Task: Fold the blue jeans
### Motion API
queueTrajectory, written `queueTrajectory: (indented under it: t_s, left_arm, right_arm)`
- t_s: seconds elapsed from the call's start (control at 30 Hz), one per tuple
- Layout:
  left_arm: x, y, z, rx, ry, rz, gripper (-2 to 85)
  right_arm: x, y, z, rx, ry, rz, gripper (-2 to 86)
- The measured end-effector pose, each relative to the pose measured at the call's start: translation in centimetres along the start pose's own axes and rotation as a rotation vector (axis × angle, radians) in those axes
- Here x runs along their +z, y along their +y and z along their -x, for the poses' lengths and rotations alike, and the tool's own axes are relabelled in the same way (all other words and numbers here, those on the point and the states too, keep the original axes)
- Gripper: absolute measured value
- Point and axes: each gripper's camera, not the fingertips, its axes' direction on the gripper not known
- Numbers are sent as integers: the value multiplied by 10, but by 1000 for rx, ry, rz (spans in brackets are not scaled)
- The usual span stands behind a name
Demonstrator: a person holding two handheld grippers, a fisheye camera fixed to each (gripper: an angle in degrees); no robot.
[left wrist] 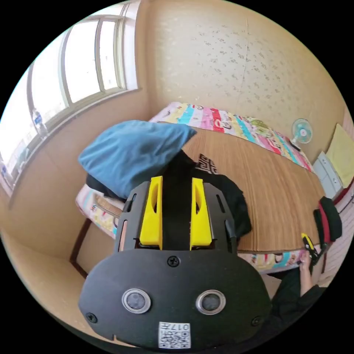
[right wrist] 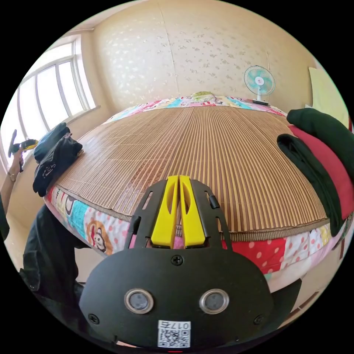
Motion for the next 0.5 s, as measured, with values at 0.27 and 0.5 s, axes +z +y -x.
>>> queueTrajectory:
  t_s: [0.27, 0.5]
  left_arm:
    - [63, -5, -1, -44, -43, 217, 88]
    - [-55, -28, -54, 7, 232, -40, -3]
  right_arm:
    - [-5, 32, -95, 149, -276, -47, 3]
    - [-13, 49, -150, 176, -340, -52, 3]
